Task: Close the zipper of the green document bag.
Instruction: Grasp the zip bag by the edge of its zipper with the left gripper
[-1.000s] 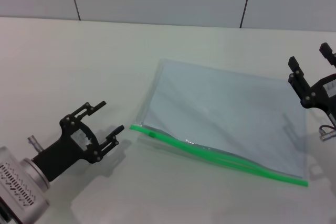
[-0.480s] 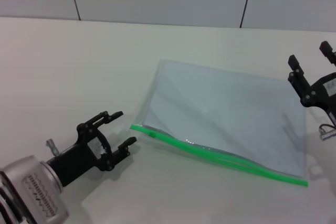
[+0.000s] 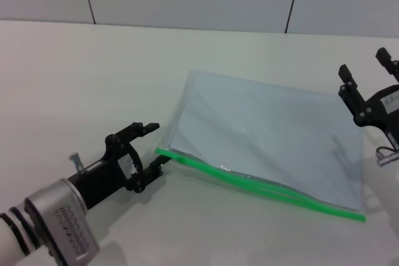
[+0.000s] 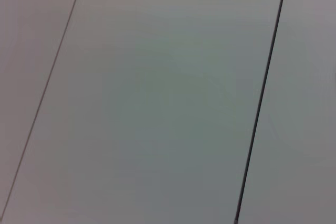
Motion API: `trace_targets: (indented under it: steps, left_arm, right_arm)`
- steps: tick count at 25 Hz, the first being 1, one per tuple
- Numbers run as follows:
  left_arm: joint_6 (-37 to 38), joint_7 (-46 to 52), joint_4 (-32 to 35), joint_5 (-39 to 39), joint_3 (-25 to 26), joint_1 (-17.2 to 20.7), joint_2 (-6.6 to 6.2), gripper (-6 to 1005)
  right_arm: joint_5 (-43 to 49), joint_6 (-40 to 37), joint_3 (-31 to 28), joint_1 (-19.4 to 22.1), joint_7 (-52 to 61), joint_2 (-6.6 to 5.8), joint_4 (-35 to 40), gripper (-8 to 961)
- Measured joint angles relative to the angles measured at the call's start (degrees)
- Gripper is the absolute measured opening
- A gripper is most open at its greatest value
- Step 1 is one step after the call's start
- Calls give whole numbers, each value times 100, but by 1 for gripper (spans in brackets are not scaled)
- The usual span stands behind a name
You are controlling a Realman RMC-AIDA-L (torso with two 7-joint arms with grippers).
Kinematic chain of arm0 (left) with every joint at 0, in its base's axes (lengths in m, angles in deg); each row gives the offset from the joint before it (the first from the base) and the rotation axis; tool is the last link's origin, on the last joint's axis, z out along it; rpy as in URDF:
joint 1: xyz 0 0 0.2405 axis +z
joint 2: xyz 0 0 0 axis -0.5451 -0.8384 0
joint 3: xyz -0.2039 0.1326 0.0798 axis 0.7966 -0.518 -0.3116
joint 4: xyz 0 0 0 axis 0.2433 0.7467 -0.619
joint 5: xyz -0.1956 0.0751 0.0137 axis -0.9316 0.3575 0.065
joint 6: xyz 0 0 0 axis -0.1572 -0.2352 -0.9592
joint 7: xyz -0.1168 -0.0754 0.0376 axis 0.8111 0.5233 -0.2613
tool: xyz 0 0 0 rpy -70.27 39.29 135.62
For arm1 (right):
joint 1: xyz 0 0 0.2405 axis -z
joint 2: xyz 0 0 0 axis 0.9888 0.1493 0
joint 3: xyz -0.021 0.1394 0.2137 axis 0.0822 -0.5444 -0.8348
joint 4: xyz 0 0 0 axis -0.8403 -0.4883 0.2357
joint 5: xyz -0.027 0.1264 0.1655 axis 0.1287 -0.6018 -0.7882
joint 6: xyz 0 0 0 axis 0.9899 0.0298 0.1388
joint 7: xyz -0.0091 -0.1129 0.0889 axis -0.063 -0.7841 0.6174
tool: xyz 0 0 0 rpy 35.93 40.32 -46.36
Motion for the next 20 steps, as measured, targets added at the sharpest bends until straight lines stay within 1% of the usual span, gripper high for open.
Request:
trace_targets:
  steps: [9, 18, 20]
  left_arm:
    - [-221, -322, 3, 97, 1, -318, -1, 646]
    - [-527, -526, 18, 375, 0, -495, 15, 645]
    - [-579, -579, 20, 378, 3, -536, 16, 615]
  right_arm:
    - [3, 0, 95, -109, -1, 0, -4, 652]
    - [13, 0, 174, -210, -2, 0, -13, 651]
    - [22, 1, 178, -214, -2, 0, -13, 651]
